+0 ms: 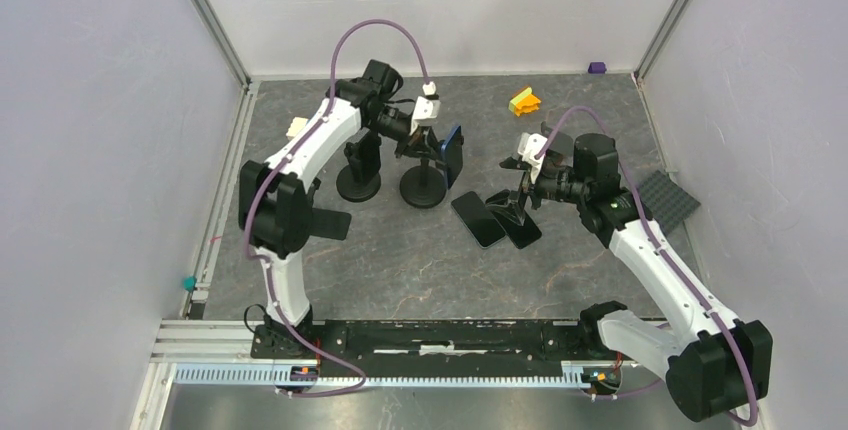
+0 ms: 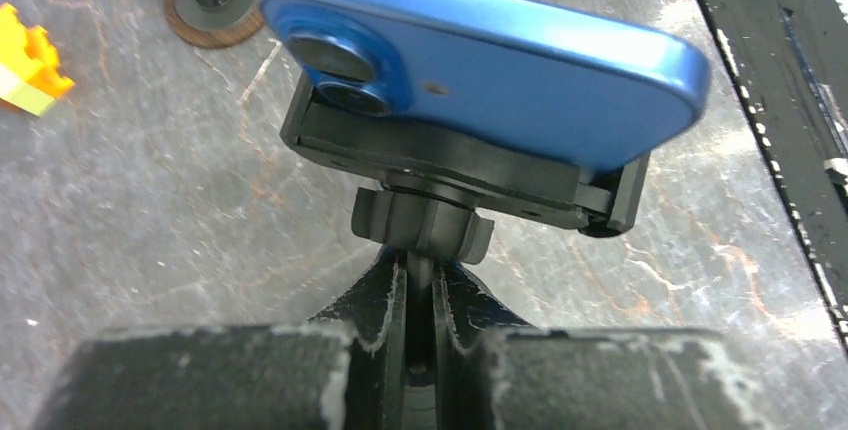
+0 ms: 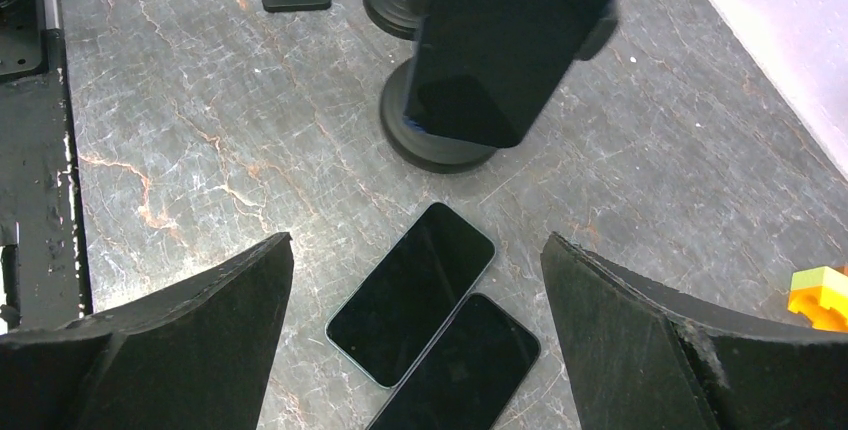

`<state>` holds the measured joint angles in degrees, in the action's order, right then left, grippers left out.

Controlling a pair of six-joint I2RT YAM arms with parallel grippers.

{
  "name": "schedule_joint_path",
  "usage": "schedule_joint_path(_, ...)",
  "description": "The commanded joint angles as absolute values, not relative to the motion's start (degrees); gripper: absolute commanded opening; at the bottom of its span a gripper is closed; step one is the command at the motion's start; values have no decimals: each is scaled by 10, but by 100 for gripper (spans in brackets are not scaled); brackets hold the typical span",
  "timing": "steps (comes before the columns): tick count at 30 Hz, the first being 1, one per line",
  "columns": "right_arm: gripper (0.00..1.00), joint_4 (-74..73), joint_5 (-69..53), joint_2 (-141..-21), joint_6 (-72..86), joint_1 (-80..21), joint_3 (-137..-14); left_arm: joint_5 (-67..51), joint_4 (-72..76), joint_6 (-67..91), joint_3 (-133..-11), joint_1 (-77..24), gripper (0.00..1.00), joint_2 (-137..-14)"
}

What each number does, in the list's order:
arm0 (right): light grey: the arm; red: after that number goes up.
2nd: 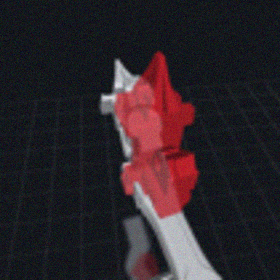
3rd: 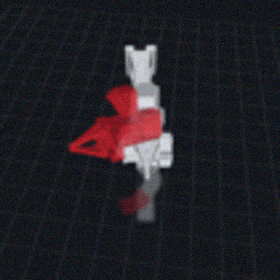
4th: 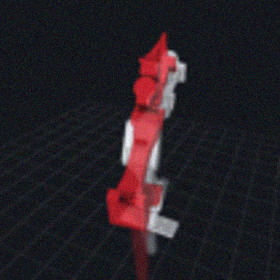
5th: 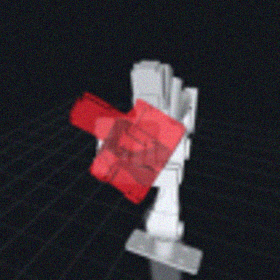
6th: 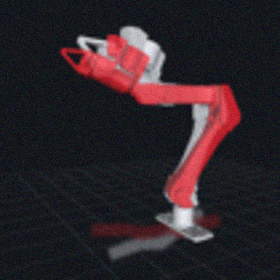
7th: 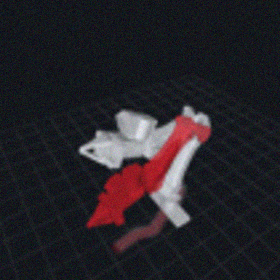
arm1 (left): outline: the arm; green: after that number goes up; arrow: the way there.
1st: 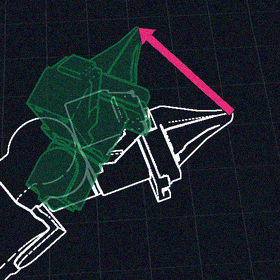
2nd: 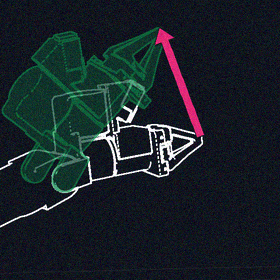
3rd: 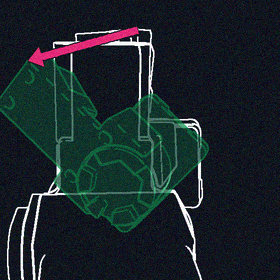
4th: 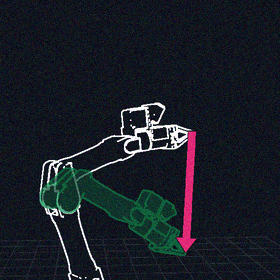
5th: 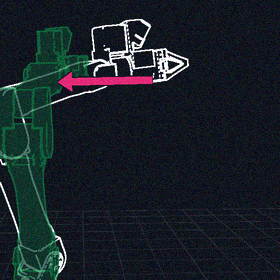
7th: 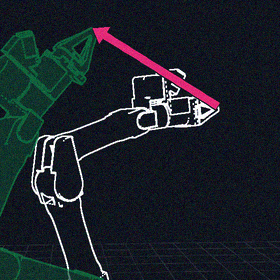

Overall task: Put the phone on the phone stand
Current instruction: Place the phone stand with the phone at the center of the board.

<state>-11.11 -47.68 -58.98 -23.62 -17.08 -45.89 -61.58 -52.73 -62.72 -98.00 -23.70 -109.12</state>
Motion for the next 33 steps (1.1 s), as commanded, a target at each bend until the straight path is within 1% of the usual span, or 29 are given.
schedule_joint_path(1,98,-78,-488,-590,-224,-167,-453,-690,-625,-721,-1116,-227,2,-1146)
schedule_joint_path(5,98,-76,-484,-591,-227,-166,-447,-702,-644,-726,-1172,-217,2,-1187)
schedule_joint_path(16,98,-70,-439,-586,-217,-149,-436,-691,-645,-753,-1185,-190,2,-1230)
schedule_joint_path(21,98,-61,-352,-588,-198,-137,-433,-690,-646,-771,-1167,-189,19,-1231)
schedule_joint_path(23,98,-60,-322,-594,-189,-130,-437,-688,-646,-769,-1165,-188,27,-1232)
schedule_joint_path(25,98,-60,-295,-601,-184,-121,-442,-687,-646,-762,-1166,-187,32,-1232)
schedule_joint_path(26,98,-60,-286,-604,-184,-117,-444,-686,-646,-762,-1166,-186,37,-1232)
schedule_joint_path(27,98,-60,-272,-606,-185,-114,-447,-683,-646,-763,-1168,-185,44,-1231)
schedule_joint_path(29,98,-61,-242,-610,-188,-108,-450,-675,-646,-761,-1171,-184,52,-1228)
schedule_joint_path(31,98,-61,-203,-612,-198,-102,-453,-670,-645,-759,-1173,-182,56,-1220)
schedule_joint_path(33,98,-64,-166,-618,-216,-99,-456,-662,-622,-730,-1168,-178,69,-1208)
